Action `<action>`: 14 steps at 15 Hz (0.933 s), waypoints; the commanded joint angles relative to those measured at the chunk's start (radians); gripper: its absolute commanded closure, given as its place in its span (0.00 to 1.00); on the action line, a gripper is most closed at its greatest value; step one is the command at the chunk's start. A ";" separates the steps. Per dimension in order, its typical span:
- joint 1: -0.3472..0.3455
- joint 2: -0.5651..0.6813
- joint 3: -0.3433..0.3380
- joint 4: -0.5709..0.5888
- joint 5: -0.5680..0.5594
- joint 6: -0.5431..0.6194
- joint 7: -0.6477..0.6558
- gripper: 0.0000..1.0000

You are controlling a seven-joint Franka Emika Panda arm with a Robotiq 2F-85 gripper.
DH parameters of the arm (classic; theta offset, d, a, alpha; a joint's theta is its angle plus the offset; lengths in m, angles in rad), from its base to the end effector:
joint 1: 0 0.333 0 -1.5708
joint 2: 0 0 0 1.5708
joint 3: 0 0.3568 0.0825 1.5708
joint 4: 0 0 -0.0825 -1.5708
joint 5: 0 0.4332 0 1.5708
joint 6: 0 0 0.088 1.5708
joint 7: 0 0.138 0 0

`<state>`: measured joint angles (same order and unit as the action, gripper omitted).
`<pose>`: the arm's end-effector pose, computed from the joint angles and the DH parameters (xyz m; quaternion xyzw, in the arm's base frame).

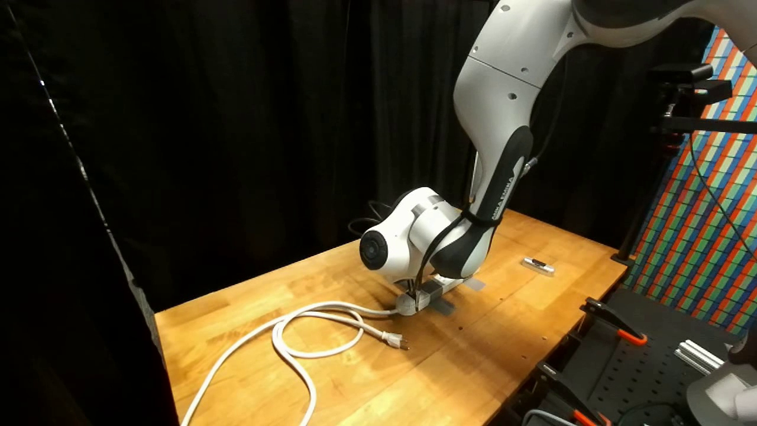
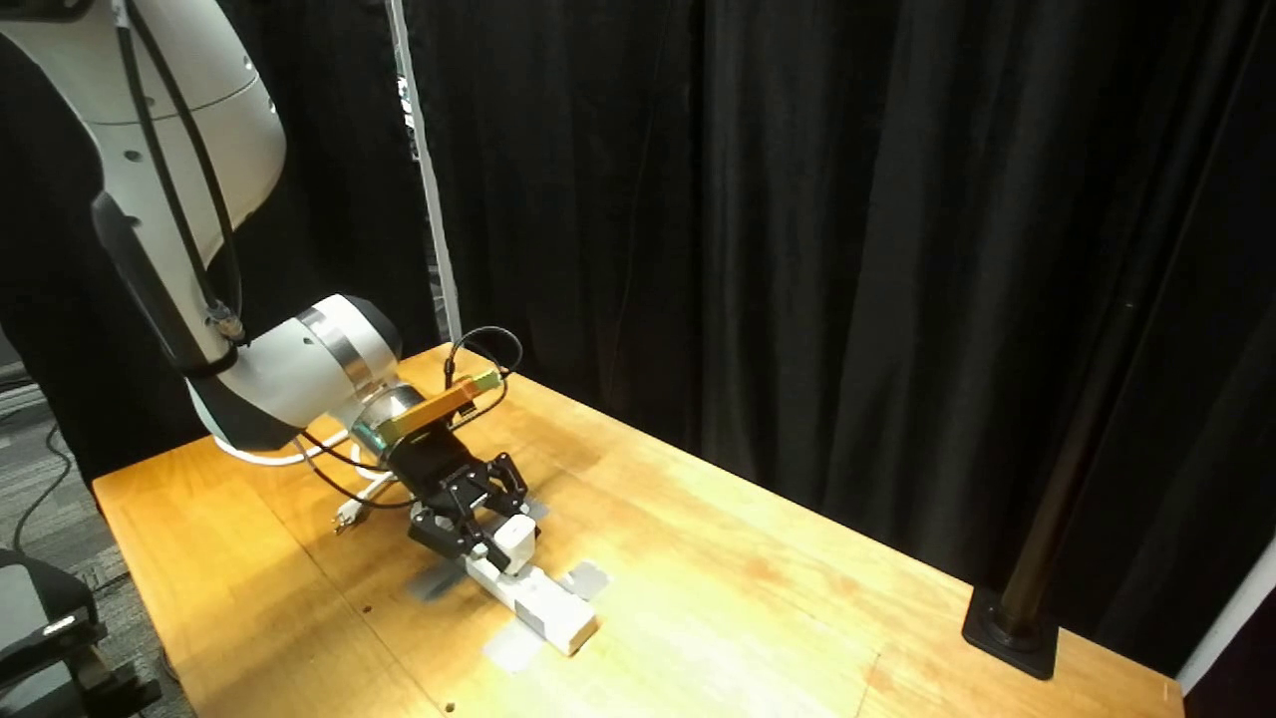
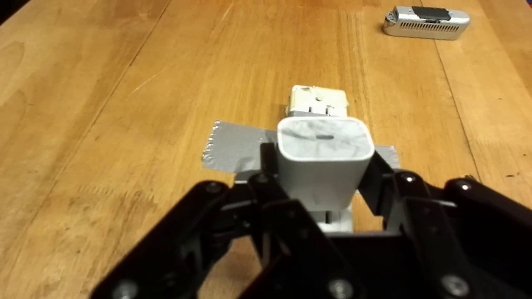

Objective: Plug the charger head into the extension cord

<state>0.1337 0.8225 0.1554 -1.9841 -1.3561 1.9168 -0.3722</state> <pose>0.5606 0.0752 -0.0017 0.5547 0.6607 -0.3331 0.3806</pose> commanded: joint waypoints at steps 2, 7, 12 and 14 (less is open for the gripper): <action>-0.002 0.076 0.014 0.040 0.027 0.012 0.021 0.77; 0.002 0.096 0.024 0.054 0.033 -0.012 0.014 0.77; 0.020 0.114 0.028 0.062 0.030 -0.049 0.033 0.77; 0.027 0.114 0.030 0.059 0.030 -0.065 0.055 0.77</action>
<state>0.1577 0.8689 0.1673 -1.9404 -1.3559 1.8305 -0.3616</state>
